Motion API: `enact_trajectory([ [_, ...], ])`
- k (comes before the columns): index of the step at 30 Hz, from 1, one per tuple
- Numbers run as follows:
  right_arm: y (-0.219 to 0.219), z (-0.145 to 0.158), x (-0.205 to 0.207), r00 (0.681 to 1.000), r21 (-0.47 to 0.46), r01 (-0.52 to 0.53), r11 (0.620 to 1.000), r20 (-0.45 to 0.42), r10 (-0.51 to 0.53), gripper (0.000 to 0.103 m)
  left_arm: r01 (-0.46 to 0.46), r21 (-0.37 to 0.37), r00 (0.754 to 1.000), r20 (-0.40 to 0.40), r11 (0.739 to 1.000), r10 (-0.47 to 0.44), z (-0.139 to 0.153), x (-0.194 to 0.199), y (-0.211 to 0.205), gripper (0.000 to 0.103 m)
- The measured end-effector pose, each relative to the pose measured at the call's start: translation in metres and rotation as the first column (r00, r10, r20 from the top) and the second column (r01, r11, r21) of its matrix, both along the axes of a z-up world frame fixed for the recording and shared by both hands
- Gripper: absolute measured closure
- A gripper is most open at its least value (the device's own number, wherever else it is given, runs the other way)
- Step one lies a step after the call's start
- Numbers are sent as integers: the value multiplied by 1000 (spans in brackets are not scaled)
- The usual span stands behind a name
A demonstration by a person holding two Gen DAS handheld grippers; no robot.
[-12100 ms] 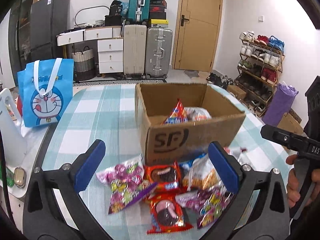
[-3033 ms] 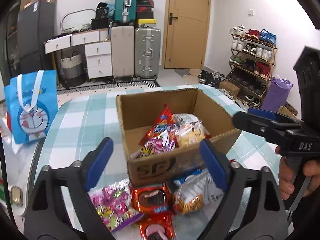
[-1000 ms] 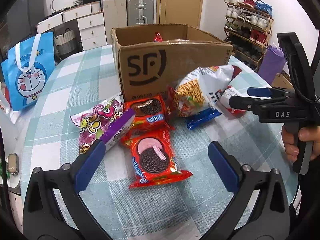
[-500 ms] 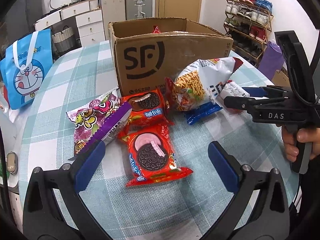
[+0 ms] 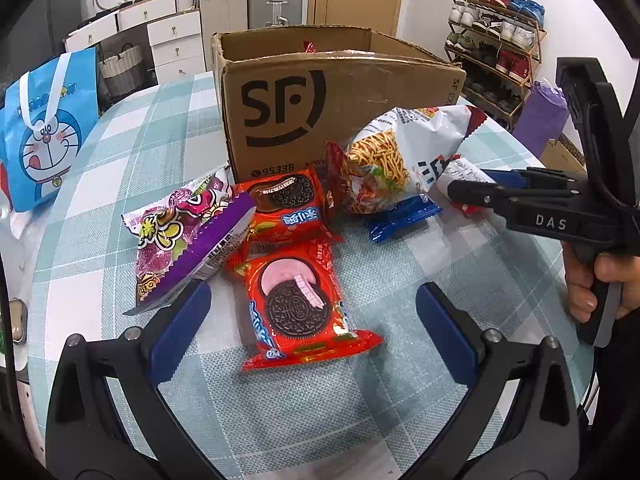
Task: Organize snacks
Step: 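Grasp the white-and-red sachet with the right tool while the left tool grasps the red Oreo pack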
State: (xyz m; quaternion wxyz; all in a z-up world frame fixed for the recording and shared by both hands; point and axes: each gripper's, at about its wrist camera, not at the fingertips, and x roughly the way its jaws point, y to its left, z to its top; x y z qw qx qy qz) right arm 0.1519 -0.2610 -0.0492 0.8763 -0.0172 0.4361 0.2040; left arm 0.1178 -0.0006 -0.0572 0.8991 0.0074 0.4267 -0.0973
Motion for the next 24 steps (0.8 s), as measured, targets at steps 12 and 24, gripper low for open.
enact_trajectory([
  [12, -5, 8, -2, 1000, 25, 3, 1000, 19, -4, 58, 9, -9, 1000, -17, 1000, -9, -5, 2, -1, 5],
  [24, -6, 11, -3, 1000, 28, 4, 1000, 30, -5, 58, 27, -21, 999, -29, 999, -28, -11, 5, 1, 62],
])
